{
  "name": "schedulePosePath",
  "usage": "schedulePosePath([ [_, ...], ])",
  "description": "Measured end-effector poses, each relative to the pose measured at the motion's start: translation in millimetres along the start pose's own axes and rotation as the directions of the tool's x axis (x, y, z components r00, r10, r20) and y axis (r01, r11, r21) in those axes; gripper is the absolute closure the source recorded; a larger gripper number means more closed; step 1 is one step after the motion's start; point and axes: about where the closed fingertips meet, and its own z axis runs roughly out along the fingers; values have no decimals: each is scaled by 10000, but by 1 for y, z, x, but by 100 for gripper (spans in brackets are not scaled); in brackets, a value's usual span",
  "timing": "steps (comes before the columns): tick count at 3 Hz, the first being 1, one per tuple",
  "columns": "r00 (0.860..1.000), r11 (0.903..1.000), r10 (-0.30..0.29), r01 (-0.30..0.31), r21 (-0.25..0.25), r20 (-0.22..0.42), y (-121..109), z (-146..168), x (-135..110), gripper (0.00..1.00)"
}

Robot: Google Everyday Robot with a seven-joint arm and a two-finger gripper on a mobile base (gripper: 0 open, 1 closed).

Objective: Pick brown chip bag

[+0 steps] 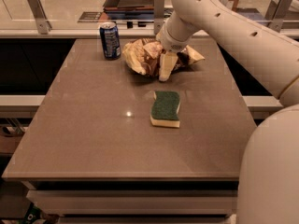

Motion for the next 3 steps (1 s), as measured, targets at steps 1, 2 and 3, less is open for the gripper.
schedulePosePath([
  [1, 10000, 10000, 0, 0, -3, 0, 0, 0, 0, 42],
  [2, 10000, 10000, 0, 0, -3, 0, 0, 0, 0, 64],
  [3, 10000, 10000, -9, 9, -51, 3, 1, 2, -1, 88],
])
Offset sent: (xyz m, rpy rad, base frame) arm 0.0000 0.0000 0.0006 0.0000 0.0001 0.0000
